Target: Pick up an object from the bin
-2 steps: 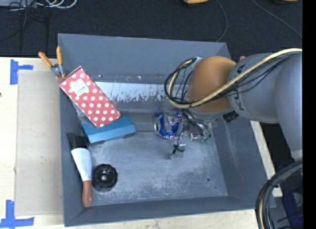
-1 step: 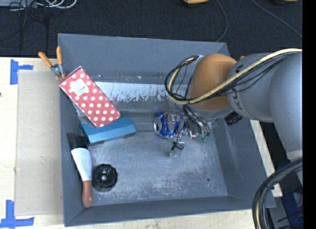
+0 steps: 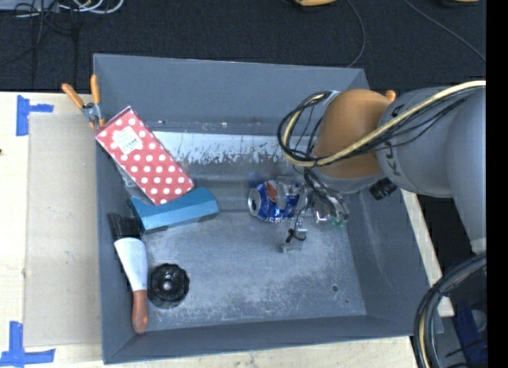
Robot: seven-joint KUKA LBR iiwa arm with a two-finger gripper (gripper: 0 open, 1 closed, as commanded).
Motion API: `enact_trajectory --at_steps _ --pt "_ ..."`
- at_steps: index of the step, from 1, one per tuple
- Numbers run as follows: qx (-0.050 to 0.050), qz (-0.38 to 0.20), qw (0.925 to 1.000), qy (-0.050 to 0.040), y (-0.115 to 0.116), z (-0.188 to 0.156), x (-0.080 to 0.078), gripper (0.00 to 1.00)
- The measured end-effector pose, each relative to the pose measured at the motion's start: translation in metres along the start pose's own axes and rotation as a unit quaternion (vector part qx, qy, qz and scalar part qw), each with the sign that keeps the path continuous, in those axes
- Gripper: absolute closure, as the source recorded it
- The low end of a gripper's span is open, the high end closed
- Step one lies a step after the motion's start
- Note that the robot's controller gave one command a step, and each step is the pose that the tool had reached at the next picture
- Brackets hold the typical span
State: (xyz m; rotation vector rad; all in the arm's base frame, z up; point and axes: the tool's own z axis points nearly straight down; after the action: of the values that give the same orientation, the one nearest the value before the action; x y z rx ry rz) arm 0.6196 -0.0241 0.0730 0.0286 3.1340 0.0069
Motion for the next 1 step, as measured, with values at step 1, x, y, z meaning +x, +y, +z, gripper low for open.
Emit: enact_trajectory --at_steps 1 --pt "0.001 0.064 0.9979 -0.0033 -0.0090 -0.0023 -0.0036 1.00"
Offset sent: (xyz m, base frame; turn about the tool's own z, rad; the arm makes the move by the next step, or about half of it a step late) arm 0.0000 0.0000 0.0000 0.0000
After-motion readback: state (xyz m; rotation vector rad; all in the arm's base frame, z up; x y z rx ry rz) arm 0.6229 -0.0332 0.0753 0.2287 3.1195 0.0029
